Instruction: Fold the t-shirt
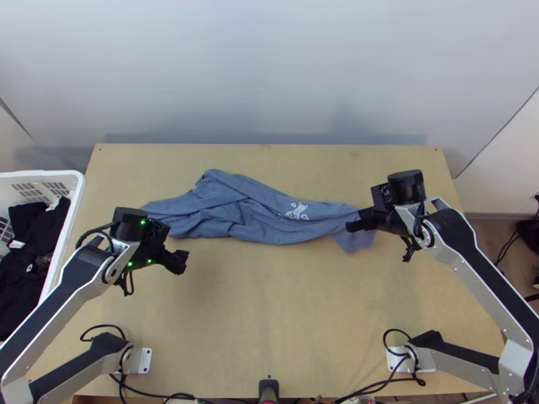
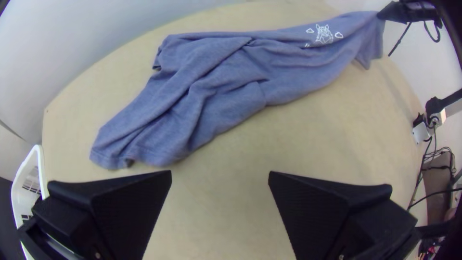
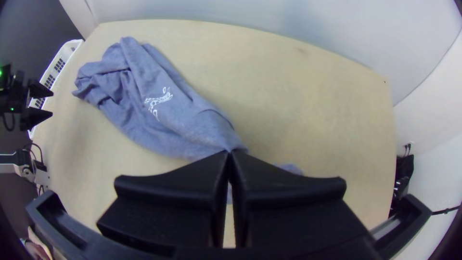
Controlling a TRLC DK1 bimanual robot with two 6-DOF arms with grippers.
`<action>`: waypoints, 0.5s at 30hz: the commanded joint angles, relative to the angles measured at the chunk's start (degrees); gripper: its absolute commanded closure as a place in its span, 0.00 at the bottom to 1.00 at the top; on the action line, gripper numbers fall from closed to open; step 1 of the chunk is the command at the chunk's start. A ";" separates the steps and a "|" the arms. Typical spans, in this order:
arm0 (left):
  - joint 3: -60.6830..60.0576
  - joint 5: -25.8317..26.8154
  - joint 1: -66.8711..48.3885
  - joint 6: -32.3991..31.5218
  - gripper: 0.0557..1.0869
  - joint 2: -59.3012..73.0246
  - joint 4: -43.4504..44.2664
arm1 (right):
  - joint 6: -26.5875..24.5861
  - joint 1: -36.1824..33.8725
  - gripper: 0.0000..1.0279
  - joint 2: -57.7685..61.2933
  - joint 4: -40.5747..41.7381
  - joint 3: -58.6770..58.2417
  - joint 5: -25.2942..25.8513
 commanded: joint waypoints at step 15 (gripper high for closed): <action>1.73 5.36 2.91 19.69 0.05 22.89 18.20 | 0.49 -1.68 0.97 -0.24 -2.56 2.42 0.01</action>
